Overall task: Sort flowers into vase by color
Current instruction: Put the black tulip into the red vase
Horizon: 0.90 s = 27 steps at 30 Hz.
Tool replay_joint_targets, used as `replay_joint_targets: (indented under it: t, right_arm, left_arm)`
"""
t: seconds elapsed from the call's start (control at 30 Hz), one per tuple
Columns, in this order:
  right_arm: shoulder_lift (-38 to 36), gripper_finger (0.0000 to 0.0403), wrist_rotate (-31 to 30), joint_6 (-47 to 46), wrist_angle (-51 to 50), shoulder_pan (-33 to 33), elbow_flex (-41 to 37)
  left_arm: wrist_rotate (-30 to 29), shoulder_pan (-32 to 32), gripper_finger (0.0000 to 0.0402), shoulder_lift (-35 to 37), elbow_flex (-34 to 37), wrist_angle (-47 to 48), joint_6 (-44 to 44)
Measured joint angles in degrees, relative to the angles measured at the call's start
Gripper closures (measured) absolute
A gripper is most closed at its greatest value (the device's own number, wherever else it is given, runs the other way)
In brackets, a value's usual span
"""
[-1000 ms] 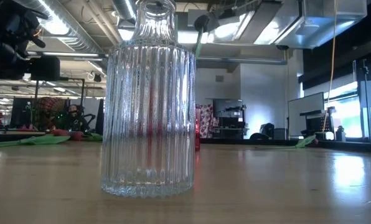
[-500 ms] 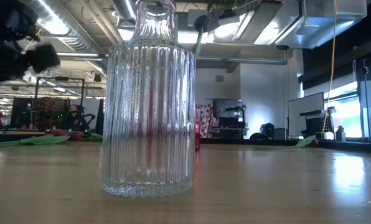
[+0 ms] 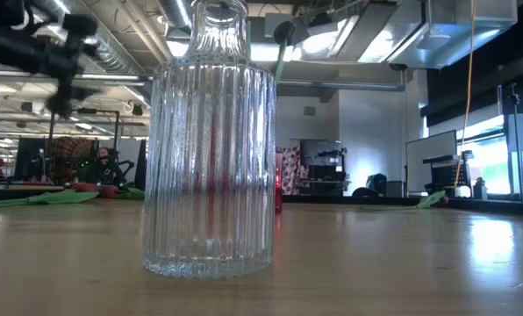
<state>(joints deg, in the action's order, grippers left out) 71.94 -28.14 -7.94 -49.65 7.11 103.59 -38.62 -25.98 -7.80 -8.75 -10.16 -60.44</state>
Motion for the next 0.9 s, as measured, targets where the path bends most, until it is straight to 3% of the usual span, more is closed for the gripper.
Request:
replay_joint_targets:
  t: [0.17,0.33,0.53,0.73,0.9]
  right_arm:
    - [0.0,0.0166,-3.3,3.9,3.0,0.0,0.0]
    - [0.0,0.0166,-3.4,5.3,4.7,0.0,0.0]
    - [0.1,0.0166,-3.4,5.1,4.6,0.0,0.0]
    - [0.3,0.0166,-3.3,2.8,4.5,0.0,0.0]
    - [0.3,0.0166,-2.7,0.9,4.5,0.0,0.0]
  left_arm:
    - [38.6,0.3,0.0198,-5.2,0.0,-22.8,15.0]
    - [58.5,2.8,0.0198,-7.8,-0.7,-38.8,11.5]
    - [65.2,9.3,0.0198,-11.6,-10.7,-33.6,12.4]
    - [61.7,16.1,0.0198,-19.4,-22.6,-11.5,20.2]
    - [59.3,20.3,0.0198,-26.4,-27.7,-11.8,18.4]
